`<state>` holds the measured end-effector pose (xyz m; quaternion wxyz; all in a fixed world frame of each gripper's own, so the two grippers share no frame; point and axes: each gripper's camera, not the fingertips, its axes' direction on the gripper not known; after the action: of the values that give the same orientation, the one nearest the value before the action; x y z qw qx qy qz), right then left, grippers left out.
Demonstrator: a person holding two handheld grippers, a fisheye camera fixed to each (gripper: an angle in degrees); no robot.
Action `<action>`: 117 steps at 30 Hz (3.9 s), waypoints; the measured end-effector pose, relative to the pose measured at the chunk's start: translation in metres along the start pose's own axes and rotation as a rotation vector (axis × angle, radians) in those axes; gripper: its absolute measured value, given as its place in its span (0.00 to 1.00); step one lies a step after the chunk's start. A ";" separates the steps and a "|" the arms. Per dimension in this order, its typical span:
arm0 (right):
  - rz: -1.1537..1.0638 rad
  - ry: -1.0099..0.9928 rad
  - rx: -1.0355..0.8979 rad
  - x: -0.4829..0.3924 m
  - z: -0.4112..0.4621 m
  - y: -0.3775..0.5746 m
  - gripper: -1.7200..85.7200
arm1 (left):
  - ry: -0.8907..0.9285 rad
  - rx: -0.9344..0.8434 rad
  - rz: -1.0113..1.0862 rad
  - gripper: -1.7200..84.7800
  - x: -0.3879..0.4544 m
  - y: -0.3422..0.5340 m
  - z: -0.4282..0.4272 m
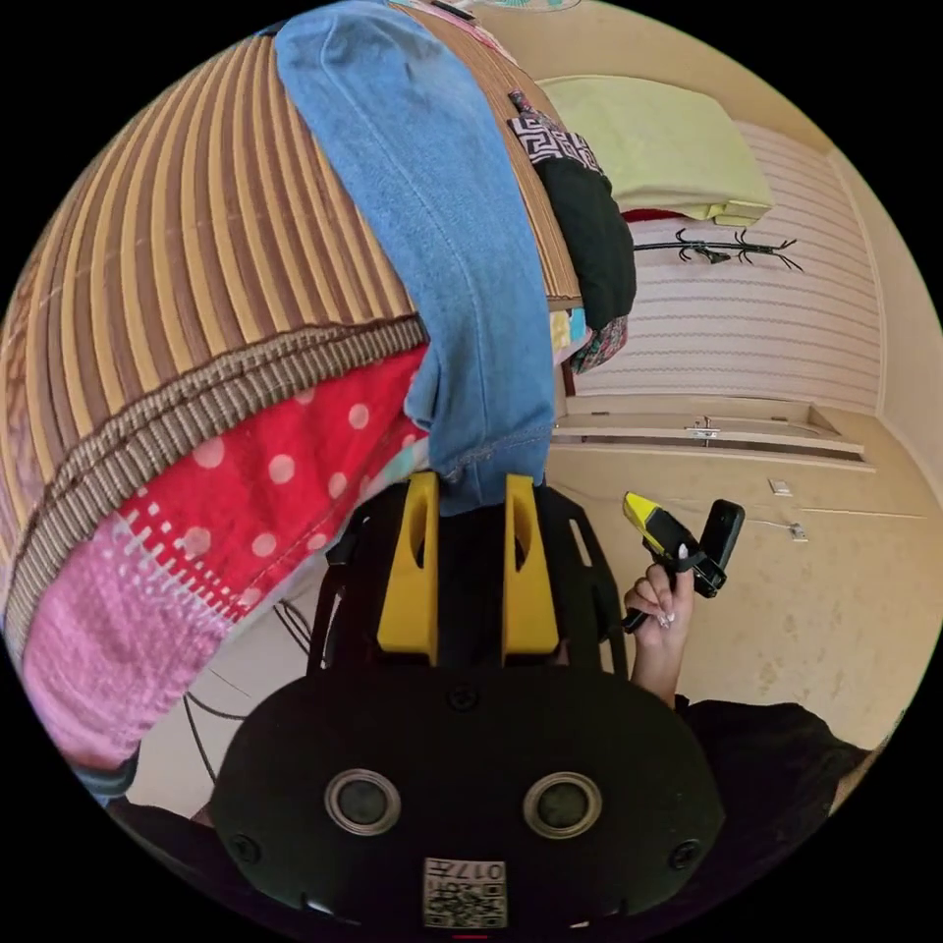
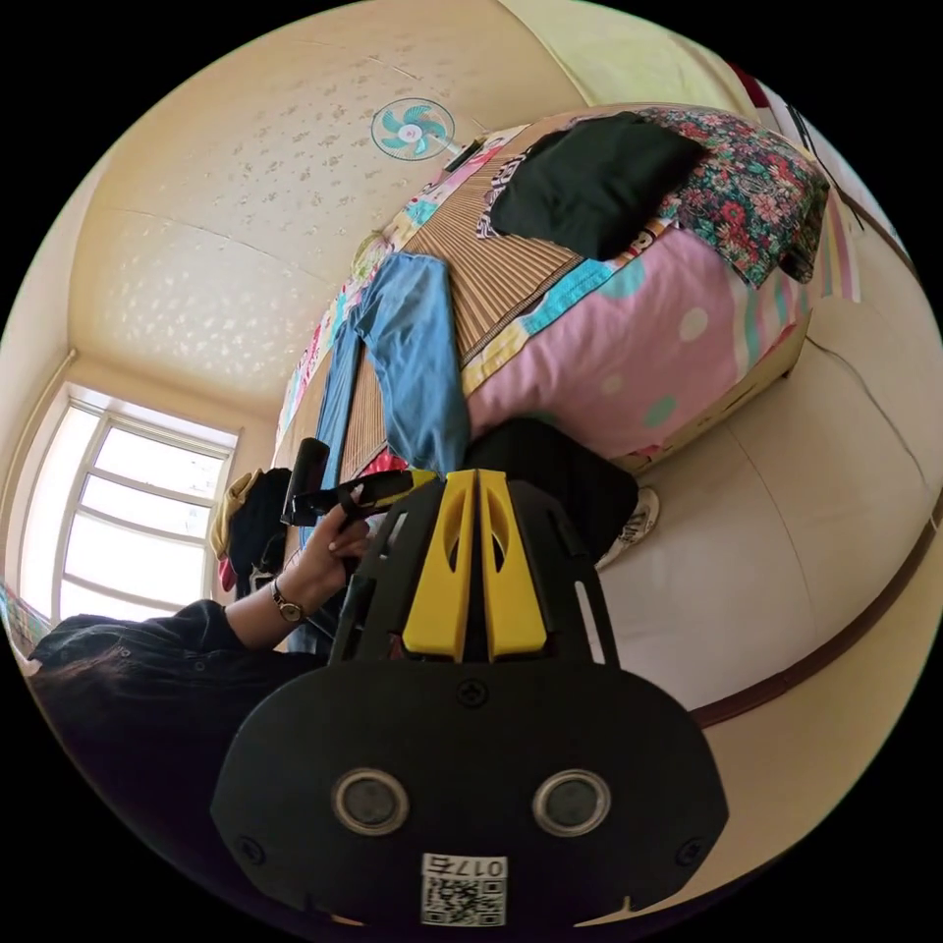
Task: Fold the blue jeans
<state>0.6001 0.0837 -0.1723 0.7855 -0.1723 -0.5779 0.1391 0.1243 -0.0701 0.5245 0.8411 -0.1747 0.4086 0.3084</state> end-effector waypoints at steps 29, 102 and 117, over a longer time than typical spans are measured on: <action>0.222 -1.370 0.121 0.078 0.004 -0.030 0.06 | 0.463 0.372 0.351 0.07 0.219 0.114 -0.225; -0.619 -0.022 -0.448 -0.268 0.523 -0.023 0.13 | -0.153 0.590 -0.200 0.16 -0.055 0.304 -0.428; -0.498 -0.294 -0.332 -0.217 0.425 0.049 0.04 | 0.036 0.610 0.051 0.02 -0.012 0.266 -0.435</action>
<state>0.1296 0.0840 -0.2647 0.6647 -0.1294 -0.7243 -0.1298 -0.3095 -0.1130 0.2597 0.8393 0.0906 0.5015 0.1892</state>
